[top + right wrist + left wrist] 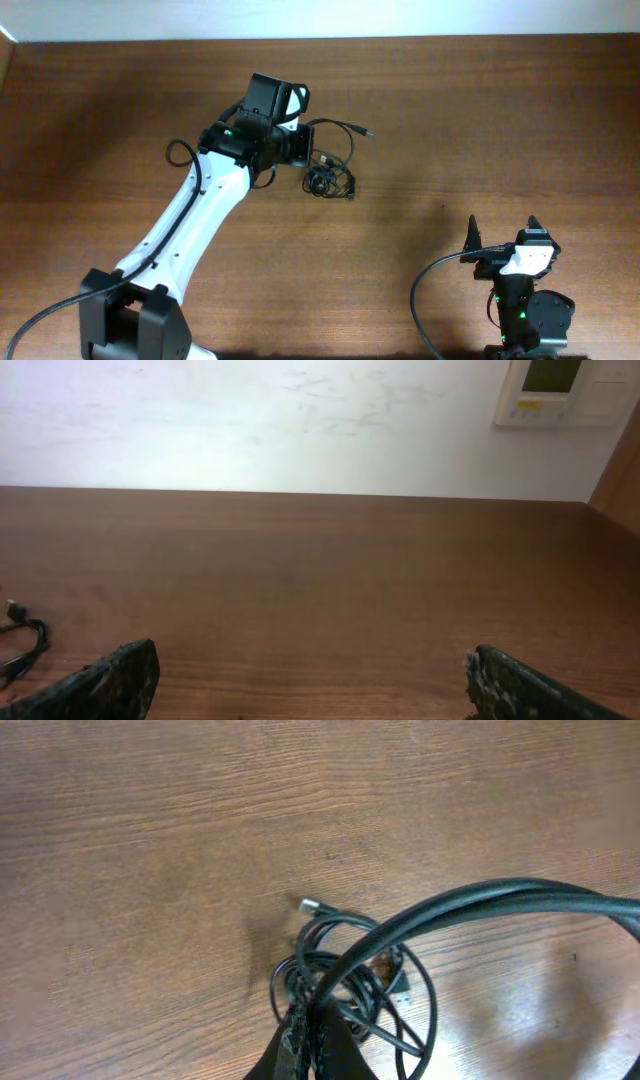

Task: Untangle cables
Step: 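Lift the grasped cable with the left gripper, pulling it up and right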

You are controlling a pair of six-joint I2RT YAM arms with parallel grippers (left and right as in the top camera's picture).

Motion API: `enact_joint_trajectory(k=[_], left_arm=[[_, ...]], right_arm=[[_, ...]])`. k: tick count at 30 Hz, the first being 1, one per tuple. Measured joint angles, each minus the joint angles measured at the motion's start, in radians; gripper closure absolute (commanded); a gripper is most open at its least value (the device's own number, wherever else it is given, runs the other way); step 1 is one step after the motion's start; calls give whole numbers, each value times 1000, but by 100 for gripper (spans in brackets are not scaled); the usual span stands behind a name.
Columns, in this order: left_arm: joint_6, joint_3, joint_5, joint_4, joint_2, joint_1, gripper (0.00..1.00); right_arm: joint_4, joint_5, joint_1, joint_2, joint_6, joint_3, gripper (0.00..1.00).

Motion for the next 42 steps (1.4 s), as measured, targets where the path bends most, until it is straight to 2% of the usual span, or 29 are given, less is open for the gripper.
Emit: enact_joint_trajectory(k=[5,8,11,13,16,19,21,23,28,32,35,38,39,42], left_arm=[[0,8,87,96,-80,0,100],[0,24,29,76,-134,0,100],[-1,27,-51,-11,-135,0,100],[-1,27,-34,-1,-135,0,100],[-1,43,79,119,-145,1,100],[-1,62,97,176,-211,4,100],[-1,77,72,151,-257,7,100],[-1,85,9,63,-267,7,100],[-1,85,-66,-83,-151,7,100],[-1,85,39,-88,-112,8,100],[0,85,105,-85,-112,8,100],[8,85,205,-50,-112,8,100],[8,85,254,-36,-112,8,100],[8,108,384,-27,-112,8,100]], right_arm=[[0,0,0,0,0,0,2],[0,0,0,0,0,0,2],[0,0,0,0,1,0,2],[0,0,0,0,1,0,2],[0,0,0,0,0,0,2],[0,0,0,0,1,0,2],[0,0,0,0,0,0,2],[0,0,0,0,0,0,2],[0,0,0,0,1,0,2],[82,-62,0,0,17,-4,2],[176,-312,0,1,128,-8,2],[496,-483,0,2,293,0,2],[486,-507,0,1,308,37,2],[192,-523,-8,17,278,216,2]])
